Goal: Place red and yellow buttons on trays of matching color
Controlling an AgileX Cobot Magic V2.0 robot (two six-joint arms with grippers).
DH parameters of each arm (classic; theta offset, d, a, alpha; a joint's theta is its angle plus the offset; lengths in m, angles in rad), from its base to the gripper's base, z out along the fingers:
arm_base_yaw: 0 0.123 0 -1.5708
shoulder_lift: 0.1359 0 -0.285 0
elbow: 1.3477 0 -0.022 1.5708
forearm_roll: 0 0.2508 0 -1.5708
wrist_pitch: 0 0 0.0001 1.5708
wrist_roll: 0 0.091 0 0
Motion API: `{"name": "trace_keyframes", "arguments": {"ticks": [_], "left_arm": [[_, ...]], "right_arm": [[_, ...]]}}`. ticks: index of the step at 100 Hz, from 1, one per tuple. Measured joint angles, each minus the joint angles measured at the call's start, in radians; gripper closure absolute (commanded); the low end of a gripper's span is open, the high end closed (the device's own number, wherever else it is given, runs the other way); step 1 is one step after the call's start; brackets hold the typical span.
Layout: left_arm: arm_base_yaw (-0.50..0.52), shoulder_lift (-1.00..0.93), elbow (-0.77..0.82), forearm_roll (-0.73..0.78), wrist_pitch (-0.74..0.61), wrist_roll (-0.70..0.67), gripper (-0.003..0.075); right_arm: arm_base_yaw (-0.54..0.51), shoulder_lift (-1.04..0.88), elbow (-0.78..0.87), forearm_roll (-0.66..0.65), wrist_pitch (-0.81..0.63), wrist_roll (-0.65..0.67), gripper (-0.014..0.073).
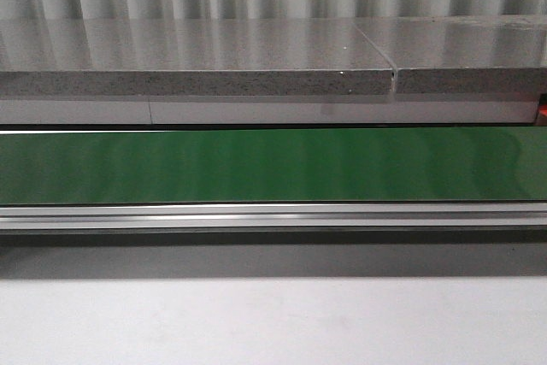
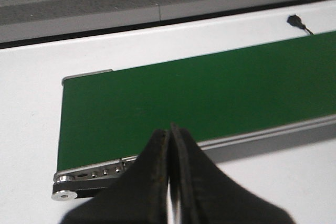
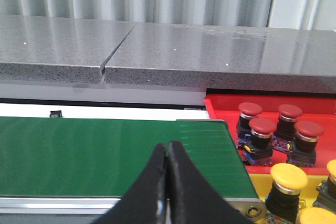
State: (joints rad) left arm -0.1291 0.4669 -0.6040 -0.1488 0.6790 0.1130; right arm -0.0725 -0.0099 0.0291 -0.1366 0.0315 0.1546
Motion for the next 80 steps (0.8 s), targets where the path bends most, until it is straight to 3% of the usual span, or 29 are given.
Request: {"name": "trace_keyframes", "arguments": {"ticks": [11, 34, 80], "left_arm": [[0.0, -0.021, 0.067, 0.058, -0.138, -0.103, 0.074], [0.029, -0.113, 0.259, 0.101, -0.44, -0.133, 0.074], [0.08, -0.35, 0.573, 0.104, -0.617, -0.139, 0.074]], "right_arm": [[0.0, 0.0, 0.0, 0.0, 0.001, 0.0, 0.066], [0.0, 0.0, 0.0, 0.0, 0.001, 0.002, 0.066], [0.0, 0.0, 0.0, 0.0, 0.001, 0.002, 0.066]]}}
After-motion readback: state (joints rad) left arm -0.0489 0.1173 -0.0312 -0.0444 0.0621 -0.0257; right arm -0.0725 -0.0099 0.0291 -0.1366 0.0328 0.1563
